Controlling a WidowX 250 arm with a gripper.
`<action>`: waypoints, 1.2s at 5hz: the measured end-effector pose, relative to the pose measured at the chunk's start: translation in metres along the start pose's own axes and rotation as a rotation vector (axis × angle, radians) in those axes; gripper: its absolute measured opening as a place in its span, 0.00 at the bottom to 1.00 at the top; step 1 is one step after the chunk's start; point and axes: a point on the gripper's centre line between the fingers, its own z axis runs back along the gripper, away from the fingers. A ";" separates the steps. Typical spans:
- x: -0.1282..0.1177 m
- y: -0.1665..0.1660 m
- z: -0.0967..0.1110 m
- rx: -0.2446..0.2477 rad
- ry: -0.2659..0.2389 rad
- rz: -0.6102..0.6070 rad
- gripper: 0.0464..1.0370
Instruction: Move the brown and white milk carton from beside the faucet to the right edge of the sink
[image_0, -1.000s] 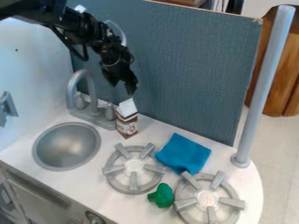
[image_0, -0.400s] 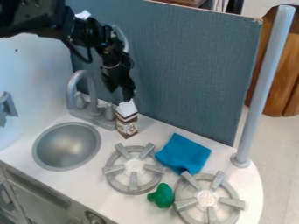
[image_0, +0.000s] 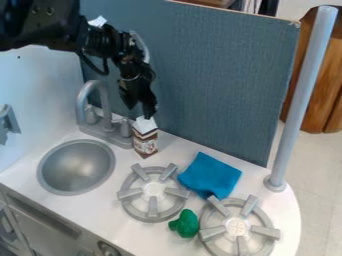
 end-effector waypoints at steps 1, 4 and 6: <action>0.003 -0.009 -0.008 -0.002 0.011 -0.028 0.96; 0.001 -0.019 -0.036 0.036 0.078 -0.055 0.91; -0.002 -0.017 -0.039 0.079 0.060 0.050 0.78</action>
